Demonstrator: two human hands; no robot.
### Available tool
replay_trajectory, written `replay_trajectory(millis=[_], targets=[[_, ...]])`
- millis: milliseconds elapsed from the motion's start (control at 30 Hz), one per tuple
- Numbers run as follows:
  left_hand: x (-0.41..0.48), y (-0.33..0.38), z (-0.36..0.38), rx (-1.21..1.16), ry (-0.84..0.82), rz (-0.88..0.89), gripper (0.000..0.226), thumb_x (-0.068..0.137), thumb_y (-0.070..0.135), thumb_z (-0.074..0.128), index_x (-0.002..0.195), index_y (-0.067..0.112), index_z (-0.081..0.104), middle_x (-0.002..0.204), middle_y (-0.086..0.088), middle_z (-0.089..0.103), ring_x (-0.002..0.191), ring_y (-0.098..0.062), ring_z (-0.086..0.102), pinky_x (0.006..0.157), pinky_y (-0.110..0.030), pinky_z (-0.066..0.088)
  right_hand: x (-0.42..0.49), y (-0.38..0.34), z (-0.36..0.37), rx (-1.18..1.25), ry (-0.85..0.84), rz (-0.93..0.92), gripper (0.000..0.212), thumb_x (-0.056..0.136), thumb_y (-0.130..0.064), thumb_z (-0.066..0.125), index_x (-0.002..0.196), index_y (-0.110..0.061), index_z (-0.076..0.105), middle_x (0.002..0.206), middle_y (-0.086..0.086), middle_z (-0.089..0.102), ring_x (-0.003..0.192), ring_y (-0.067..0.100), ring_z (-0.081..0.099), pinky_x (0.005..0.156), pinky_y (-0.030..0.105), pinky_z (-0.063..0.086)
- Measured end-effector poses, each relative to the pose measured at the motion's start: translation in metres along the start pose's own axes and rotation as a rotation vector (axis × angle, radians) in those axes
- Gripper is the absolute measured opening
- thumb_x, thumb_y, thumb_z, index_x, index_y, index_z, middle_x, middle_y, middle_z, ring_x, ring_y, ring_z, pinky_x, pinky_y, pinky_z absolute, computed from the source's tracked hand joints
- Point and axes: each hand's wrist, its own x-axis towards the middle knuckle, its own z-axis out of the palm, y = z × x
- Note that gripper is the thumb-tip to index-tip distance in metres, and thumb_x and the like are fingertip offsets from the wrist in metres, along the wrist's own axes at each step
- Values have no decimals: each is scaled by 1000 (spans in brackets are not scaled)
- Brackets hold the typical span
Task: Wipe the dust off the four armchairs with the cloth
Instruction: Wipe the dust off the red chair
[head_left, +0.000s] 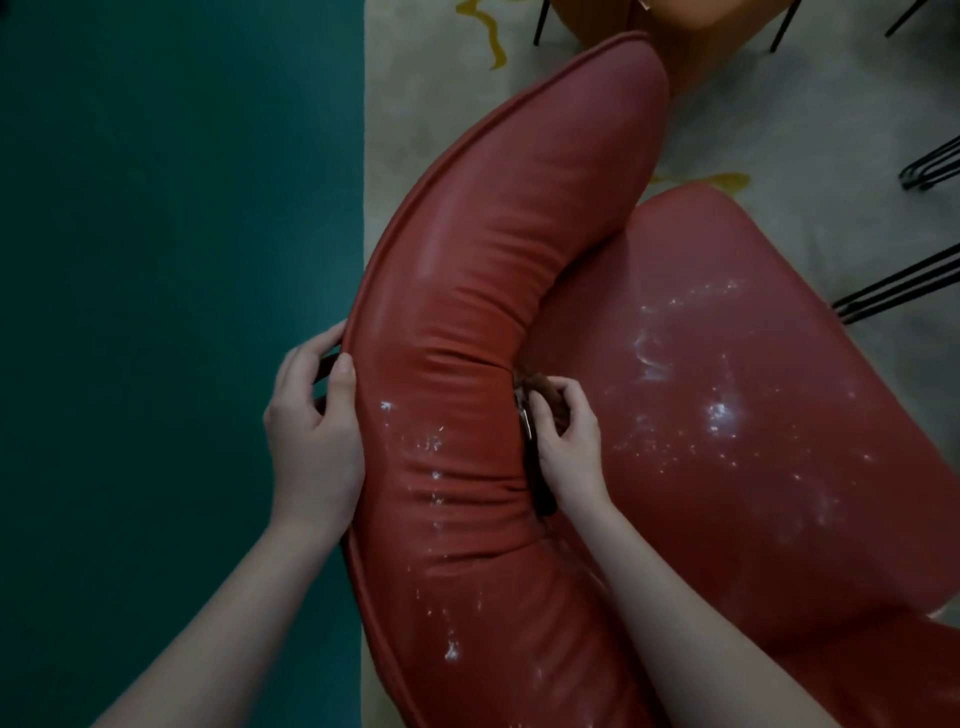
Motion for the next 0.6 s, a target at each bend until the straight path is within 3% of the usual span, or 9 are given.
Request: replay_trajectory(millis=[200, 367, 467, 600], targets=[[-1, 1, 2, -11, 13, 2, 27, 97, 23, 48, 120, 26, 61, 122, 2, 64, 118, -10, 58, 107, -39, 43, 19, 45, 11, -55, -24, 81, 6, 96, -16, 60, 102, -15, 61, 97, -3, 66, 94, 13, 61, 87, 25, 46], [0, 0, 1, -16, 18, 6, 27, 96, 23, 49, 119, 28, 62, 122, 1, 65, 118, -12, 59, 108, -42, 43, 37, 77, 23, -89, -96, 145, 5, 97, -15, 59, 100, -19, 59, 94, -6, 65, 91, 12, 59, 84, 24, 44], [0, 0, 0, -15, 12, 12, 28, 96, 22, 48, 120, 24, 63, 122, 2, 65, 117, -11, 59, 107, -39, 44, 47, 97, 26, -138, -135, 141, 8, 97, -14, 58, 104, -15, 60, 103, 3, 67, 97, 16, 61, 85, 25, 45], [-1, 2, 2, -26, 19, 4, 27, 97, 21, 49, 118, 29, 63, 120, 7, 67, 113, -6, 61, 103, -29, 45, 51, 121, 22, -222, -202, 184, 12, 97, -18, 58, 108, -17, 61, 107, 2, 66, 101, 16, 60, 86, 24, 43]])
